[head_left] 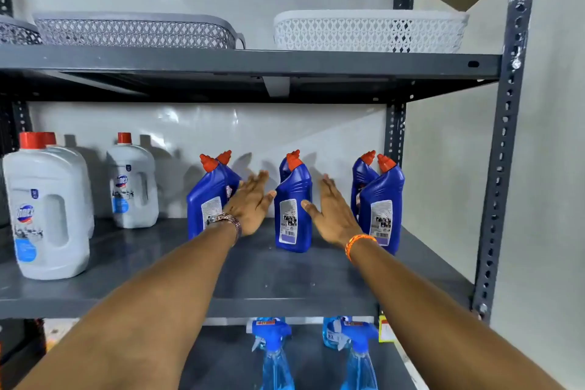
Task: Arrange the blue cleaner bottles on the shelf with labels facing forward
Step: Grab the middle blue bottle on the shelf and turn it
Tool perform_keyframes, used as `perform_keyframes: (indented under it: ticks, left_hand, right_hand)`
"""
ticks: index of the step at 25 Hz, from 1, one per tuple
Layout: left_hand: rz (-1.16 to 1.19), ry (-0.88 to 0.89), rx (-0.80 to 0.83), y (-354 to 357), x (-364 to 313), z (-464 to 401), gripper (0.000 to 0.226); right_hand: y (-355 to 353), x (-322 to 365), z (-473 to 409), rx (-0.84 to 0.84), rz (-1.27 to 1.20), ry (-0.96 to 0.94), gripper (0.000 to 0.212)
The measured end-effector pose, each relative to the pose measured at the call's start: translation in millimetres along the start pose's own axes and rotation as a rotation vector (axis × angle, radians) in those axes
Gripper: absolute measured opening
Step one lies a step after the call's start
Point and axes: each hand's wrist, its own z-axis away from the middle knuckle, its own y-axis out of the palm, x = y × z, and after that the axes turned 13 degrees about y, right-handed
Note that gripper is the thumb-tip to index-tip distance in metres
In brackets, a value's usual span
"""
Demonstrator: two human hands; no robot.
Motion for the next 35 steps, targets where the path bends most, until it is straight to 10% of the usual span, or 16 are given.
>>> perform_keyframes:
  ticks: [7,16,22,26,35]
  left_hand:
    - [0.699,-0.09,0.055,19.6,14.8,-40.9,0.034]
    - [0.663,-0.075,-0.239,-20.2,-2.2,-57.9,0.031]
    - [0.712,-0.223,-0.348,-31.5,-29.9,-61.0,0.073]
    - [1.023,-0.164,-0.335,-27.8,-10.2,-62.0,0.036]
    - [1.194,-0.156,-0.164,10.2,3.8,-46.1,0.041]
  right_hand:
    - [35.8,-29.9,-35.7,0.341,-0.323,0.25,0.06]
    - [10.6,-8.6,-45.2,0.587,-1.072,0.338,0.036]
    - [11.3,47.9,-34.5,0.187,-0.753,0.224,0.041]
    - [2.9,39.0,-36.3,0.36,-0.831,0.339,0.073]
    - [30.2,10.0,-28.6,0.385,-0.65,0.348,0.048]
